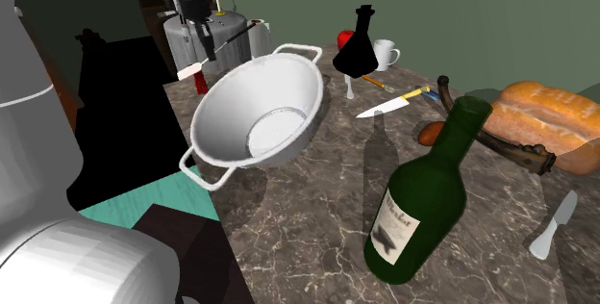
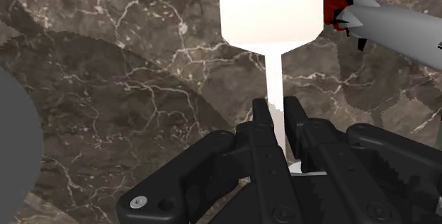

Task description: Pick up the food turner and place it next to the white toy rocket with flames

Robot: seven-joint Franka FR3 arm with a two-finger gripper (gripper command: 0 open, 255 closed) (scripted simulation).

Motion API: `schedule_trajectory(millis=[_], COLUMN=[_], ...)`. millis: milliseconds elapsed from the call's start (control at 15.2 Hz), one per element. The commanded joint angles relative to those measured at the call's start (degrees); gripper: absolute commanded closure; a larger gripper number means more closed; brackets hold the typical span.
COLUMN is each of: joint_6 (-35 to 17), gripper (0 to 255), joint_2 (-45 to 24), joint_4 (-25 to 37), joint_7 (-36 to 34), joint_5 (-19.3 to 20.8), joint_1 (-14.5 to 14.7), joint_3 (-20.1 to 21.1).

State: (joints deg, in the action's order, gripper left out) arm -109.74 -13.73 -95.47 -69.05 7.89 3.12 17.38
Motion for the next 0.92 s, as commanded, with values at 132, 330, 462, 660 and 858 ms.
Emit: schedule_trajectory(millis=[132, 330, 462, 660, 858], joint_6=[2.82, 5.06, 6.59, 8.92, 11.31], gripper=[255, 255, 255, 255, 255], joint_2=[0.43, 0.57, 0.60, 0.54, 0.33], joint_4=[2.40, 4.51, 6.02, 8.41, 11.01], joint_7=[0.34, 0.52, 0.64, 0.78, 0.91], joint_5=[-0.24, -0.36, -0.40, -0.43, -0.41], joint_1=[0.01, 0.07, 0.13, 0.24, 0.38], joint_3=[0.06, 0.12, 0.15, 0.20, 0.25])
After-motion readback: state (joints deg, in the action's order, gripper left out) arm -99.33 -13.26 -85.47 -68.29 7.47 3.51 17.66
